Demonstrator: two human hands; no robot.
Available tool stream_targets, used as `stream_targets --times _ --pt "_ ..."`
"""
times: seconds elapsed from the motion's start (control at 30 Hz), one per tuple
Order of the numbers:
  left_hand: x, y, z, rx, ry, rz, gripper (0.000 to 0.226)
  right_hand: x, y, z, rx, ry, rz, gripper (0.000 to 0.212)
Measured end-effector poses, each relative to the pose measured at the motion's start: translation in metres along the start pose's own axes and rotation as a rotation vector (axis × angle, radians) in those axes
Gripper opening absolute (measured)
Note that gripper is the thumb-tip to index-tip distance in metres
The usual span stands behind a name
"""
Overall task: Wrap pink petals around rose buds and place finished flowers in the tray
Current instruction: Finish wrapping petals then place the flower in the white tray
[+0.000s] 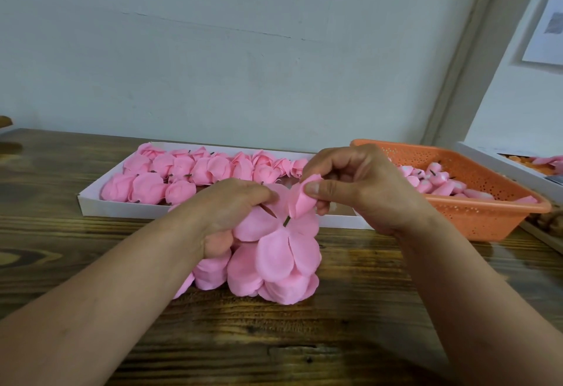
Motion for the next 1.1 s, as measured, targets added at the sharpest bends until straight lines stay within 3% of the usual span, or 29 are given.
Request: stream_targets --times 0.47,0.83,1.1 --pt "0.003 0.002 -0.002 0.173 -0.029 -0.049 0.018 0.0 0.012 -0.002 0.322 0.037 -0.036 0.008" --pt "0.008 0.012 0.002 0.071 0.0 -0.154 0.027 -0.002 0.018 0.003 0.375 0.111 -0.055 0.01" --pt "0.006 0.014 0.0 0.071 0.005 -0.202 0.059 -0.003 0.016 0.004 0.365 0.137 -0.03 0.009"
Point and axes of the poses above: each hand's wrist, its own x-axis away from the middle knuckle, its own y-axis out of the palm, z = x × y, the point moved 4 cm from there along -x, towards the middle knuckle, and after that the axes turned 5 degrees about -z, right-handed, at the moved point
